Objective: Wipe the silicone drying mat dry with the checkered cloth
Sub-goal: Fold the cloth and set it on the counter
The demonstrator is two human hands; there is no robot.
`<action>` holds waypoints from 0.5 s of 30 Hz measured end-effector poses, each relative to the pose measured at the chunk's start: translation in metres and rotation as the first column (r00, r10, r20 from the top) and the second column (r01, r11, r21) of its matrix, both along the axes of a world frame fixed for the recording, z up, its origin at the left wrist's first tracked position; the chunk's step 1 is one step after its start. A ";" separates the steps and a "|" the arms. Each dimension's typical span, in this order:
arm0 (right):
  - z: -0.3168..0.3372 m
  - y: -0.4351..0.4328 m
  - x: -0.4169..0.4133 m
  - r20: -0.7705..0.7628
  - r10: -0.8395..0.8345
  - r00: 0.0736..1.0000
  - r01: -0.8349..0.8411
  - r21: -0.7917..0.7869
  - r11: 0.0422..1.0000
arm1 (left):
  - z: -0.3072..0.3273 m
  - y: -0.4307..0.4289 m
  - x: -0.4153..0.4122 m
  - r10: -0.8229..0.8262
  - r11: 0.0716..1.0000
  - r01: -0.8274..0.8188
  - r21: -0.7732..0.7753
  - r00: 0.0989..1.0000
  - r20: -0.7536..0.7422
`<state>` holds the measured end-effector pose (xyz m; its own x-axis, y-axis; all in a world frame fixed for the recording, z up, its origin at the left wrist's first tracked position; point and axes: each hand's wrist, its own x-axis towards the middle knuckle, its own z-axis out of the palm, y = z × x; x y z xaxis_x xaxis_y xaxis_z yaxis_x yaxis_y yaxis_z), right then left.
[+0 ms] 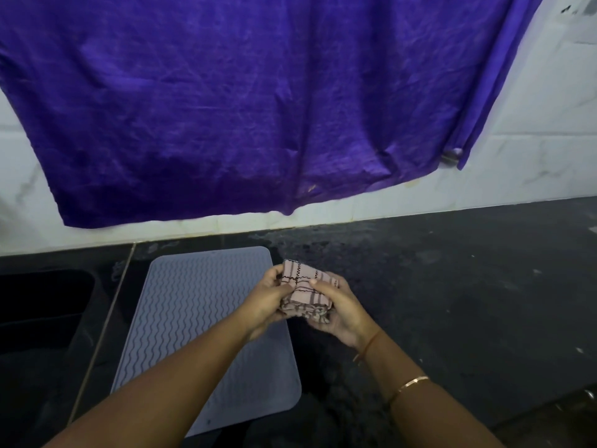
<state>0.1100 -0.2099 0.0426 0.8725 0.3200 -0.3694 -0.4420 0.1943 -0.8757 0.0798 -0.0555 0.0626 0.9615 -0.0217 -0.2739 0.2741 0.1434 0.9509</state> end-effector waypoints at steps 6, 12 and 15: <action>-0.021 -0.029 0.026 0.382 -0.012 0.924 0.179 -0.406 0.896 | -0.024 -0.024 0.015 0.174 0.834 -0.200 0.514 0.980 0.099; -0.062 -0.040 0.038 0.067 0.402 0.913 0.016 -0.992 0.128 | -0.047 0.002 0.001 0.141 0.603 -0.131 0.787 0.988 0.057; -0.049 -0.030 0.041 0.044 0.438 0.898 0.055 -0.998 -0.014 | -0.056 0.027 -0.012 0.070 0.543 -0.079 0.836 0.996 0.049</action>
